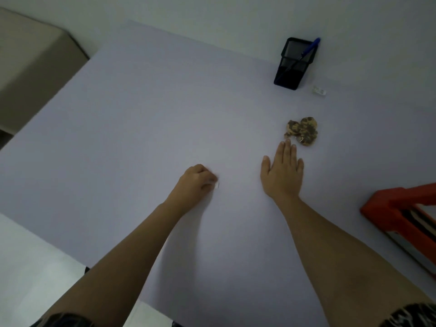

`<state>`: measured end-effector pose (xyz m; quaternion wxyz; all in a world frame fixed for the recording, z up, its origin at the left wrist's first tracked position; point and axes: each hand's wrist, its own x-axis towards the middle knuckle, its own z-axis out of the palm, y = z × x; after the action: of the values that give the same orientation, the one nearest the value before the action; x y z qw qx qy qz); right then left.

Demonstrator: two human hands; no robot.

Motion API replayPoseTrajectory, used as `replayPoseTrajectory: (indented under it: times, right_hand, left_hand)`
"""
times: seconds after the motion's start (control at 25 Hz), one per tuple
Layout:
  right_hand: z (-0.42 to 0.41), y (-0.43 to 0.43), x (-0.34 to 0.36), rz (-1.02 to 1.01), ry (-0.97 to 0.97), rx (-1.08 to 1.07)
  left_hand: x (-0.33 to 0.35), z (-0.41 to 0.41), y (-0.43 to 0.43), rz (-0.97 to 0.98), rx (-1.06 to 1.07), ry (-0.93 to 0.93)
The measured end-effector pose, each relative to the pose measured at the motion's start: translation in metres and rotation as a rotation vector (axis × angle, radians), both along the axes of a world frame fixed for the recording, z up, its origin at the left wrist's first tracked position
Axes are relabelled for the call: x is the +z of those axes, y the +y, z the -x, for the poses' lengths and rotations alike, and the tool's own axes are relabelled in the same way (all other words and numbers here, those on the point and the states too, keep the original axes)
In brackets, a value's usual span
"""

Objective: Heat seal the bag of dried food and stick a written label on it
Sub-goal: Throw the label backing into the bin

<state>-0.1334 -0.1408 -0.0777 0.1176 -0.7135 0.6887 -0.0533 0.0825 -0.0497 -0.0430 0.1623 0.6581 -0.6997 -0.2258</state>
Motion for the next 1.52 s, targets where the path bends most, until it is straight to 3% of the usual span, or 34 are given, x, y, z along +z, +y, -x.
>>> replayPoseTrajectory:
  times: [0.2,0.36,0.56,0.76,0.88,1.0,1.08,1.36,1.52]
  right_hand:
    - [-0.002,0.001,-0.001,0.03,0.01,-0.012]
    - [-0.018,0.022,0.015,0.083,0.004,0.042]
    - [-0.082,0.107,0.022,0.087,-0.28,0.023]
    - [-0.23,0.253,0.034,0.096,-0.566,0.071]
    - [-0.306,0.343,0.043,0.073,-0.712,0.277]
    - [-0.354,0.404,0.026,-0.054,-0.668,0.574]
    - [-0.368,0.42,-0.005,-0.119,-0.604,0.628]
    - [-0.389,0.407,-0.184,-0.275,-0.194,0.393]
    - [-0.39,0.398,-0.296,-0.327,-0.064,0.36]
  left_hand:
    - [0.003,0.008,0.005,-0.086,0.311,0.166]
    - [0.0,0.007,0.02,-0.083,0.425,0.168]
    - [0.014,-0.039,0.08,-0.061,0.582,0.383]
    - [0.032,-0.16,0.211,-0.001,0.701,0.416]
    - [0.033,-0.223,0.296,0.083,0.948,0.52]
    - [0.011,-0.269,0.358,0.099,1.137,0.59]
    - [-0.017,-0.286,0.384,0.044,1.201,0.595]
    - [-0.197,-0.321,0.42,-0.175,1.351,0.609]
    - [-0.316,-0.328,0.416,-0.281,1.296,0.511]
